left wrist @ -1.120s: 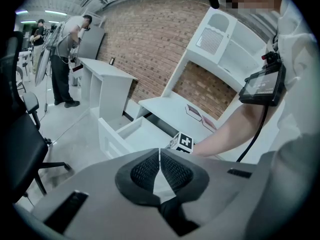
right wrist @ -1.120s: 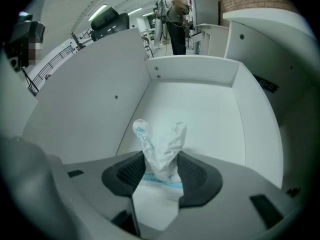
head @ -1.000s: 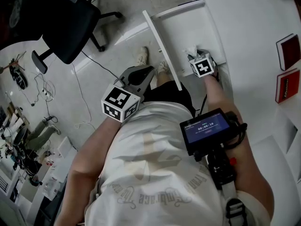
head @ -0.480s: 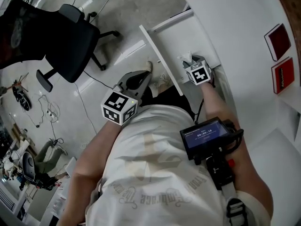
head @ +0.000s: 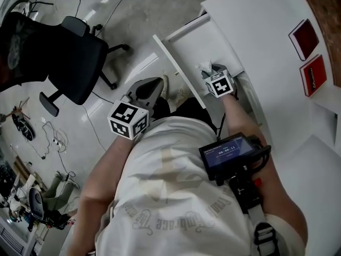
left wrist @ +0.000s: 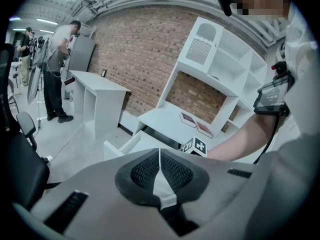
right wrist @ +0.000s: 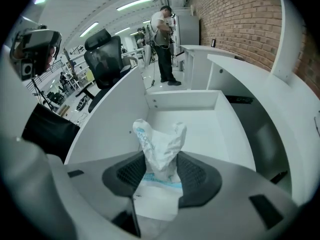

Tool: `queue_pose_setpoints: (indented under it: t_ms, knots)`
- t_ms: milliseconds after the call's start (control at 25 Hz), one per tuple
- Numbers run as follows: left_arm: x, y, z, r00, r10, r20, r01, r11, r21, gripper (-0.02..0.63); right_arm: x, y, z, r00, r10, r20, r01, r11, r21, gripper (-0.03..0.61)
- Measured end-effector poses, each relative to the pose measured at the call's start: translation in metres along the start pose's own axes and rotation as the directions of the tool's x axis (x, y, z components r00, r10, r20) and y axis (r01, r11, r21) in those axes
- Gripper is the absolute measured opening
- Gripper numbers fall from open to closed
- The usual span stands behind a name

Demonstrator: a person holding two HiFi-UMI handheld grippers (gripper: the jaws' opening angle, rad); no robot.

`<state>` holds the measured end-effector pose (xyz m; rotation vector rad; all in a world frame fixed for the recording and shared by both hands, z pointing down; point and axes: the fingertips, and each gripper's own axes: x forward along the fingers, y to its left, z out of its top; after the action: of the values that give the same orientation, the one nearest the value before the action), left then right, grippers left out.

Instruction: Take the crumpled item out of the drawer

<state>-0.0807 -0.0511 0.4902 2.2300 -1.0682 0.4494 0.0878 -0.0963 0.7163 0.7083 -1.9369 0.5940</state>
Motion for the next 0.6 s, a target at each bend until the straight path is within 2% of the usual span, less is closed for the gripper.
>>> queue_pose_setpoints:
  t_ms: [600]
  knots:
    - [0.012,-0.002,0.016,0.993,-0.119,0.001,0.119,0.991,0.061,0.028,-0.034,-0.001,0.021,0.996,-0.07,0.062,0.065,0.994,0.088,0.206]
